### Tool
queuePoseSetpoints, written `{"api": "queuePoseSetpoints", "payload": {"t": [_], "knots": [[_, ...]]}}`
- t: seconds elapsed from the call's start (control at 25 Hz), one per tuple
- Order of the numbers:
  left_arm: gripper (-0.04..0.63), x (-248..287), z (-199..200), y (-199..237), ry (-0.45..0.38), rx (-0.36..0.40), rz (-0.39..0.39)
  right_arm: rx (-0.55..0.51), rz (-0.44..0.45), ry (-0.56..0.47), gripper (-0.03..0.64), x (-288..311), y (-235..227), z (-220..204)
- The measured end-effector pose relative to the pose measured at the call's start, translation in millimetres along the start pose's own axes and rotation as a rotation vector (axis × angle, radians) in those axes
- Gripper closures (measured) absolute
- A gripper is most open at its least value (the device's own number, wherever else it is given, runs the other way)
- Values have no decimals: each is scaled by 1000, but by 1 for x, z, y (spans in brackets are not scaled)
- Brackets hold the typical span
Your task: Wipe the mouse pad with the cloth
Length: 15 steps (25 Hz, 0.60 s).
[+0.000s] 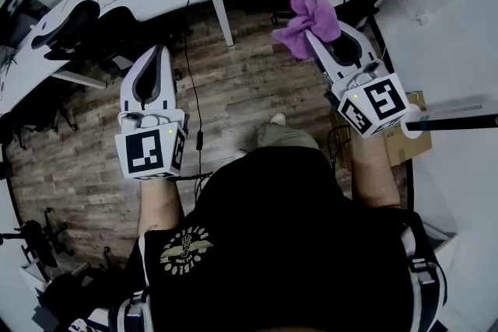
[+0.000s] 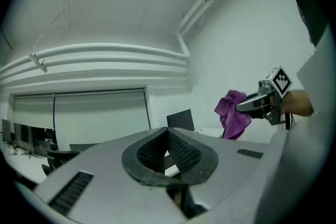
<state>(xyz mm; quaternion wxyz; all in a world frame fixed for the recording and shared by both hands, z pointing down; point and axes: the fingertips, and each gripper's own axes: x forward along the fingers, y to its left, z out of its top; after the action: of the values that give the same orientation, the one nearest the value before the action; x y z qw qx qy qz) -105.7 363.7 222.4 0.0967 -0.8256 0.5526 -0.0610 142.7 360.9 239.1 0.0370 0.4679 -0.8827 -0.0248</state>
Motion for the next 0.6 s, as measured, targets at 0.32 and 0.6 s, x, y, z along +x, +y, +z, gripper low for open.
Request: {"api": "queuePoseSetpoints", "payload": {"t": [0.32,0.6], "knots": [[593,13,-19,15,13,-11,25,39,-6,28,508,6,-5,-14],[592,53,-58,43,89,-42,54,117,1,47,507,52,-42,-40]]}}
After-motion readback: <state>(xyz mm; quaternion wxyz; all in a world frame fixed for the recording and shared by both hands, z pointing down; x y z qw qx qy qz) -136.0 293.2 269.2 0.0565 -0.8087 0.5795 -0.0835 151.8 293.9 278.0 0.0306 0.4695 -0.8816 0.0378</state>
